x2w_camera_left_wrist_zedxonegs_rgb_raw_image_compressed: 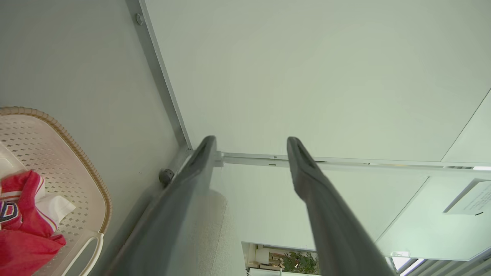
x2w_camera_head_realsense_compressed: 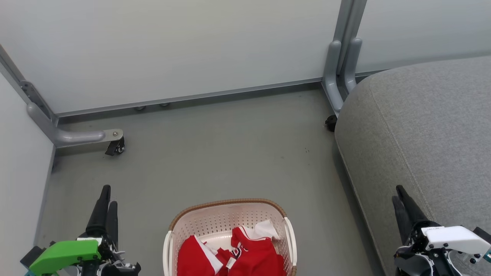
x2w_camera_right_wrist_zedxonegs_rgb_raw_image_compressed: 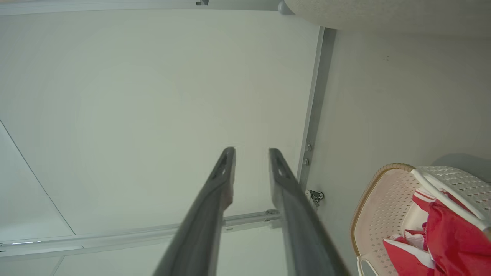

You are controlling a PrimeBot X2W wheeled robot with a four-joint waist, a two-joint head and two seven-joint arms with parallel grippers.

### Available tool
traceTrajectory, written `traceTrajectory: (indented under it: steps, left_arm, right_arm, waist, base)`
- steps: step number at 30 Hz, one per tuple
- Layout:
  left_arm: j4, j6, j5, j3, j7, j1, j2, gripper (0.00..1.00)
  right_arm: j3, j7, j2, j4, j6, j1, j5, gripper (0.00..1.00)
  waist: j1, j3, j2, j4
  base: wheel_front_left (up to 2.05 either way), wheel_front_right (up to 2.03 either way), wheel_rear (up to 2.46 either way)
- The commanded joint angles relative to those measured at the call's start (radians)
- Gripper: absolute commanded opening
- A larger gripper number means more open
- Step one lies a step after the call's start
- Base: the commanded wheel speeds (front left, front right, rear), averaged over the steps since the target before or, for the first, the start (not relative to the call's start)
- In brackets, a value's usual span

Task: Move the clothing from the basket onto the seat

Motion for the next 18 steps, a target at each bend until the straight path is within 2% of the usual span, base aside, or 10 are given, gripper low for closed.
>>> traceTrajectory:
  steps: [1, 7, 18]
  left_arm:
    - [-0.023, 0.000, 0.004, -0.004, -0.013, -0.011, 0.003, 1.00]
    - [-0.041, -0.001, 0.034, -0.009, -0.043, -0.011, 0.004, 1.00]
    - [-0.079, -0.001, 0.201, -0.007, -0.094, -0.017, 0.005, 1.00]
  right_arm:
    - [0.003, -0.013, -0.006, -0.018, 0.000, -0.012, -0.006, 1.00]
    - [0.011, -0.043, -0.007, -0.033, 0.000, -0.010, -0.037, 1.00]
    - [0.022, -0.094, -0.009, -0.076, 0.000, -0.007, -0.199, 1.00]
  waist:
    - [0.0000, 0.000, 0.0002, 0.000]
    - [0.0000, 0.002, 0.0007, 0.001]
    - [0.0000, 0.005, 0.0017, 0.002]
  base:
    - [0.00, 0.00, 0.00]
    - [0.00, 0.00, 0.00]
    - [0.00, 0.00, 0.00]
